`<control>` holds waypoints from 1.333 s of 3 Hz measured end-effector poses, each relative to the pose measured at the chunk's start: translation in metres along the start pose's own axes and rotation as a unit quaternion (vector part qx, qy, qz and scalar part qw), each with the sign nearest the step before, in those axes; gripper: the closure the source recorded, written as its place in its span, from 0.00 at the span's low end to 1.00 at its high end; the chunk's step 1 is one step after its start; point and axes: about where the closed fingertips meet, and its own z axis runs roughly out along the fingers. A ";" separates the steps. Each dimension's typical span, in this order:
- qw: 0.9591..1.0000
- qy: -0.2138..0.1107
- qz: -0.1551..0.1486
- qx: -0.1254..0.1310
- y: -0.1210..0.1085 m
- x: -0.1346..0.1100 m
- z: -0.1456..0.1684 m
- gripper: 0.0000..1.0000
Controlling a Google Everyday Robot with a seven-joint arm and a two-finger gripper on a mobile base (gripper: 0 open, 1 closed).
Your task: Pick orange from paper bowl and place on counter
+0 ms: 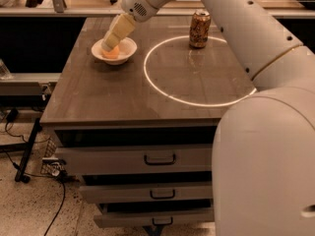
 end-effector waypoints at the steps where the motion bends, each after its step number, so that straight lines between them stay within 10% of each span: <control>1: 0.999 -0.025 0.023 0.022 -0.014 0.001 0.007 0.00; 4: 0.996 -0.031 0.073 0.038 -0.040 0.014 0.051 0.28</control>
Offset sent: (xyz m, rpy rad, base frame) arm 0.0546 0.0162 -0.0083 0.1684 0.0019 -0.1544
